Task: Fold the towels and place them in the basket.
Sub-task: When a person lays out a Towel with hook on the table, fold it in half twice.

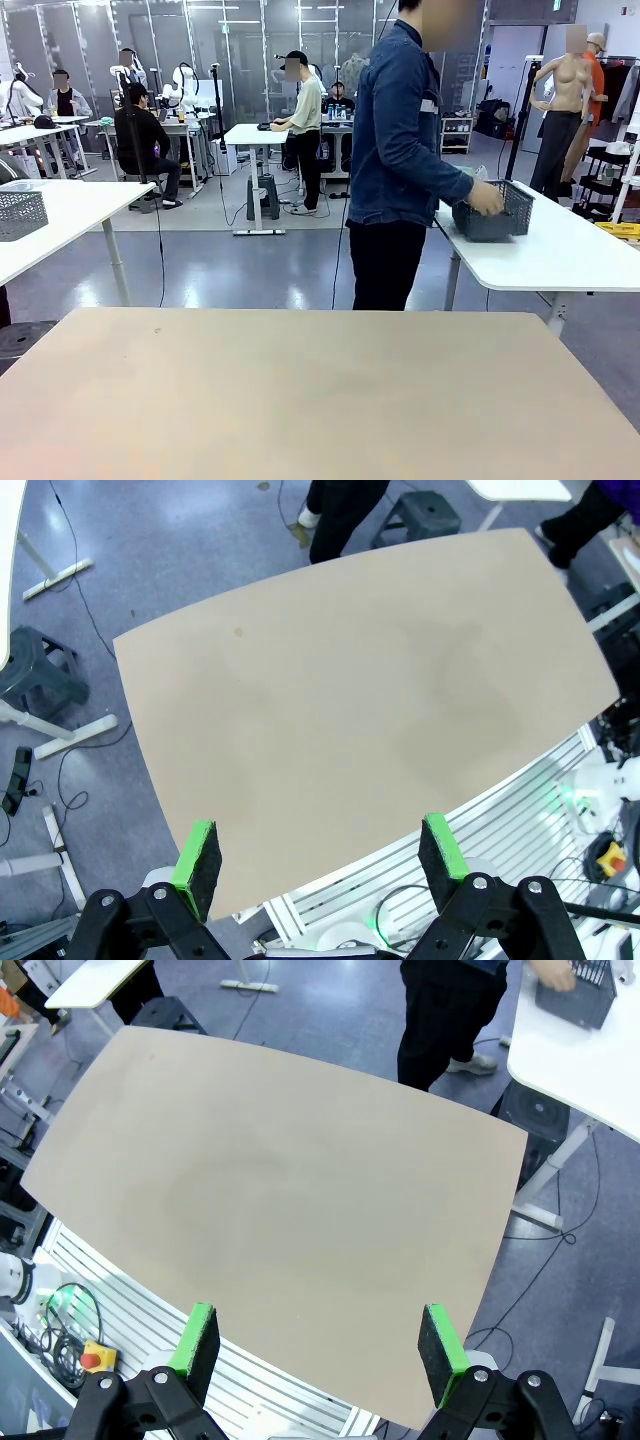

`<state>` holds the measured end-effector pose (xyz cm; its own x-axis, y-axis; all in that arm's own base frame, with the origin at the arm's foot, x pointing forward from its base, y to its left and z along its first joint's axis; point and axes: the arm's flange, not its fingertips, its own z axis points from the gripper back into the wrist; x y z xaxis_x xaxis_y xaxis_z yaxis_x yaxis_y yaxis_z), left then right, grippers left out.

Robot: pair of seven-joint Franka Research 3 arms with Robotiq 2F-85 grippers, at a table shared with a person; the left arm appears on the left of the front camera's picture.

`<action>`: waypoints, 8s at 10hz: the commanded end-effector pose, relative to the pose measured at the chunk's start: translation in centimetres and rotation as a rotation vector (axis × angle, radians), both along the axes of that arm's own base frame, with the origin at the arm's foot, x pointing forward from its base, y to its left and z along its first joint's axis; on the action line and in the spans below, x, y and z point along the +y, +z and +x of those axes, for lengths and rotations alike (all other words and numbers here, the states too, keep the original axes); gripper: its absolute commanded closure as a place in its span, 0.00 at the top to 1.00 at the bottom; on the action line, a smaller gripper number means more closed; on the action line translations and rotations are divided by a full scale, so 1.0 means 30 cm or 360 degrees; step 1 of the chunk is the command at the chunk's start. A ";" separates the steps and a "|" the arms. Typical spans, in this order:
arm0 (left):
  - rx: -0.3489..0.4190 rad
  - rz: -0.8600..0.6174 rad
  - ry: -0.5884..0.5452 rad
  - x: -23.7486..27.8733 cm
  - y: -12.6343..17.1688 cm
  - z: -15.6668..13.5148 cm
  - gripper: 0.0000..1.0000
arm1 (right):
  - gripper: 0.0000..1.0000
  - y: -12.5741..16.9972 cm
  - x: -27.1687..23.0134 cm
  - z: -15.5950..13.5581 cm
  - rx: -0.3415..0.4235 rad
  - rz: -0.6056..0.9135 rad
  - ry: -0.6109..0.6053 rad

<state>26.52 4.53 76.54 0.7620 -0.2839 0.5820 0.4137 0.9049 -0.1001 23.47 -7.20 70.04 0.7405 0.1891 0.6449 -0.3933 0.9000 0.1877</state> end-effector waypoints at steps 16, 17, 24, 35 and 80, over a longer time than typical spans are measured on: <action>-0.0004 -0.0002 -0.0013 -0.004 0.002 0.000 1.00 | 1.00 0.002 0.004 0.003 -0.0006 0.0010 0.0002; -0.0004 -0.0002 -0.0013 -0.004 0.002 0.000 1.00 | 1.00 0.002 0.004 0.003 -0.0006 0.0010 0.0002; -0.0004 -0.0002 -0.0013 -0.004 0.002 0.000 1.00 | 1.00 0.002 0.004 0.003 -0.0006 0.0010 0.0002; -0.0004 -0.0002 -0.0013 -0.004 0.002 0.000 1.00 | 1.00 0.002 0.004 0.003 -0.0006 0.0010 0.0002; 0.0000 0.0000 0.0000 0.000 0.000 0.000 1.00 | 1.00 0.000 0.000 0.000 0.0000 0.0000 0.0000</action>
